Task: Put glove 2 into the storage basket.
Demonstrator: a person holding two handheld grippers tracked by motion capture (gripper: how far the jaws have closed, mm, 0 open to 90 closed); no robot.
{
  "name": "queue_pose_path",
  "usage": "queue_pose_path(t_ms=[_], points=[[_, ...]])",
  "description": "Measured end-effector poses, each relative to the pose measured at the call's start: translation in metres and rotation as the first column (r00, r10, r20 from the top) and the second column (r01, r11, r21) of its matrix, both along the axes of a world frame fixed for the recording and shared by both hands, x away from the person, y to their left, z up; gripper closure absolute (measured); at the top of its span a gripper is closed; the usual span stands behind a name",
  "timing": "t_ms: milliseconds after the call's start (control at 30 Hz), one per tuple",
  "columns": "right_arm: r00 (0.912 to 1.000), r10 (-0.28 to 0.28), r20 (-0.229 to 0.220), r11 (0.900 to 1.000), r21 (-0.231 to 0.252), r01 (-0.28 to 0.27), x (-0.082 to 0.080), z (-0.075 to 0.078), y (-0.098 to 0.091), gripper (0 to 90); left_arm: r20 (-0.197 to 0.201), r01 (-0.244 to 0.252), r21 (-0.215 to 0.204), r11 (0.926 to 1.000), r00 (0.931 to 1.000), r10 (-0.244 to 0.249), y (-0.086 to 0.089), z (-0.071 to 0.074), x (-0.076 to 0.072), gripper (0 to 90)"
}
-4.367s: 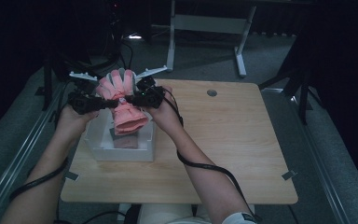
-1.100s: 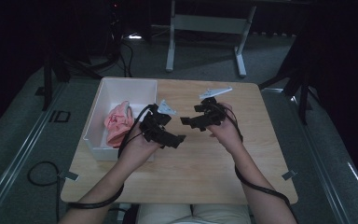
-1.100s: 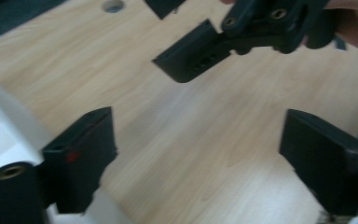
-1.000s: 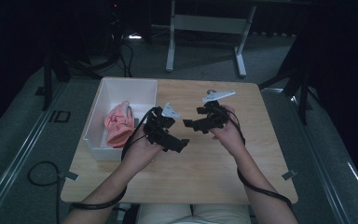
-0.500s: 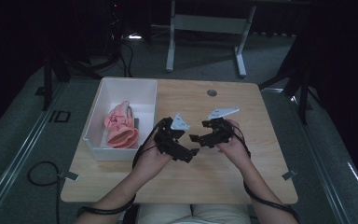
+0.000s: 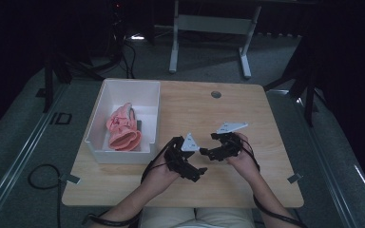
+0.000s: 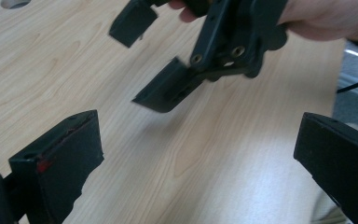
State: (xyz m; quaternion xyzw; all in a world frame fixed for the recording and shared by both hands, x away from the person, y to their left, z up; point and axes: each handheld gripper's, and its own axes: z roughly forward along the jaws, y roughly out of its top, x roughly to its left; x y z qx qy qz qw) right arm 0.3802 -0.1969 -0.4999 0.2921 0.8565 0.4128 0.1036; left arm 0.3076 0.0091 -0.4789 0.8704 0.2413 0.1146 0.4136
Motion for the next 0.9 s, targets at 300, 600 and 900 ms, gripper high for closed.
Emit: queue_pose_path(t_ms=[300, 600, 900], points=[[0.9992, -0.037, -0.013, 0.9993, 0.005, 0.037, -0.005, -0.019, -0.02, 14.1, -0.01, 0.022, 0.011, 0.9997, 0.9997, -0.021, -0.003, -0.028, -0.001, 0.7], [0.995, -0.1, 0.007, 0.995, 0.001, 0.1, -0.009, -0.031, -0.043, 14.2, -0.005, 0.031, 0.019, 0.9993, 0.9995, -0.031, -0.001, -0.047, -0.003, 0.7], [0.9873, -0.156, 0.032, 0.9872, -0.029, 0.157, -0.011, -0.039, -0.067, 14.4, -0.027, 0.0, 0.01, 1.0, 0.9996, 0.0, 0.006, -0.062, -0.002, 0.7]])
